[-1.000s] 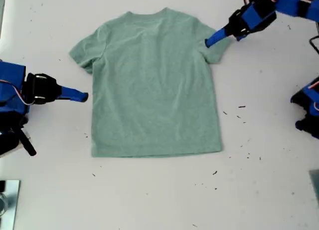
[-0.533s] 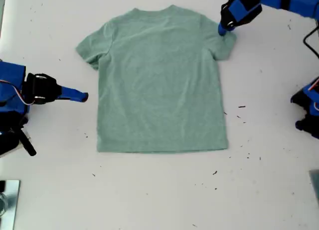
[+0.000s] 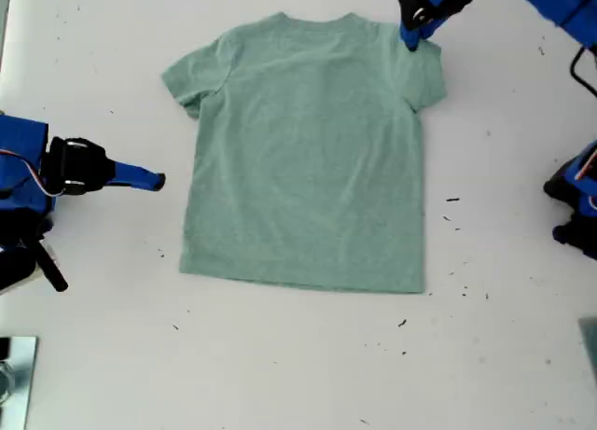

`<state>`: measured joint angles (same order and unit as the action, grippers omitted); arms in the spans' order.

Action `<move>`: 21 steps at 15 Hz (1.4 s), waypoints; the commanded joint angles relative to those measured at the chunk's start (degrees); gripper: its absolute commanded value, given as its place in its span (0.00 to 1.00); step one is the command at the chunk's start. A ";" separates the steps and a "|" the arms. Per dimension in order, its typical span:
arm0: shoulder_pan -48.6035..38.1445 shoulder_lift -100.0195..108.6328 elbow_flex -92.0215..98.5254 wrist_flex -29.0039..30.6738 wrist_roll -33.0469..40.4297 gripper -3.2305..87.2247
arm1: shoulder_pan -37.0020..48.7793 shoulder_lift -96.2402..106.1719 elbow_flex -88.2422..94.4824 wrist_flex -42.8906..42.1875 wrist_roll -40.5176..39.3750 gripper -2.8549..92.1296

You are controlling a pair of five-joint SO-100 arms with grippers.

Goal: Fold t shirt

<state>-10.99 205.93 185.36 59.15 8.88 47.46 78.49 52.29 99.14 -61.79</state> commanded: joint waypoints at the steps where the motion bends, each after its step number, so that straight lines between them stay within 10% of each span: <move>1: 0.88 0.00 0.79 -0.53 0.53 0.03 | -6.24 3.60 -4.22 -4.75 5.71 0.01; 7: 1.32 0.00 0.79 -0.62 0.53 0.03 | -17.49 -7.56 -4.31 -28.04 19.60 0.04; 10: 1.41 0.00 0.79 -0.62 0.53 0.03 | -18.90 -11.78 -4.83 -30.23 19.95 0.41; 16: 0.70 0.09 0.79 -0.62 0.53 0.03 | -18.81 30.59 15.21 -7.73 19.07 0.22; 21: 0.44 0.09 0.79 -0.62 0.18 0.03 | -23.73 79.89 90.62 -26.72 31.11 0.06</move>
<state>-10.99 205.93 185.36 59.15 9.05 24.52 144.67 122.96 77.17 -34.80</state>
